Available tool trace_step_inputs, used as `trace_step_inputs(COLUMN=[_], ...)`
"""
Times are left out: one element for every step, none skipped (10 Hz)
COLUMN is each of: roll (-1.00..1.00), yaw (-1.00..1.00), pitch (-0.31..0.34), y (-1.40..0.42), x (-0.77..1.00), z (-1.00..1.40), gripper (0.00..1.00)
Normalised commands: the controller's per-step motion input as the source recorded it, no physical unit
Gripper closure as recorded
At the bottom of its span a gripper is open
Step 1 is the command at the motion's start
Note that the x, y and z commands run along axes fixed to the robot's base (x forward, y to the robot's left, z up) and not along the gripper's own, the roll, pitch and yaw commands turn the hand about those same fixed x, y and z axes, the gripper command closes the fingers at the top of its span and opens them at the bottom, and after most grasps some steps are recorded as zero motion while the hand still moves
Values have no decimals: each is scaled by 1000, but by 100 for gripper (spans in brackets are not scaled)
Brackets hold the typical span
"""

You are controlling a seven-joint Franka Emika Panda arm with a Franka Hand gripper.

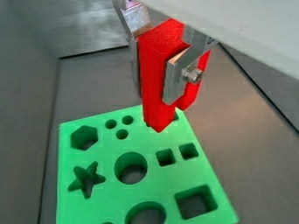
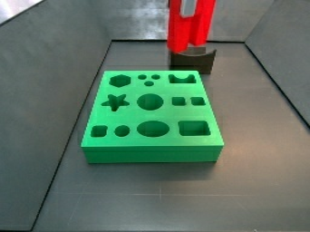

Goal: Pick up the double-square object. Move up. Rotate the double-square object. Place the double-square object on the fixture. Regrasp the double-square object. Move to above the board. Insert the double-square object.
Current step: Insert the double-square object.

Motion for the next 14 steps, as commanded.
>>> trace_step_inputs(roll=[0, 0, 0, 0, 0, 0, 0, -49, -4, 0, 0, 0, -30, -50], yaw=[-1000, -1000, -1000, -1000, -1000, -1000, -1000, -637, 0, 0, 0, 0, 0, 0], pitch=[0, 0, 0, 0, 0, 0, 0, 0, 0, 0, 0, 0, -21, -36], y=[0, 0, 0, 0, 0, 0, 0, 171, 0, 0, 11, 83, 86, 17], x=[0, 0, 0, 0, 0, 0, 14, 389, 11, 54, 131, 189, 163, 34], z=[-394, -391, -391, -371, -374, -377, -351, -17, -6, -126, -186, -226, -169, -77], gripper=[100, 100, 100, 100, 100, 100, 100, 100, 100, 100, 100, 100, 100, 100])
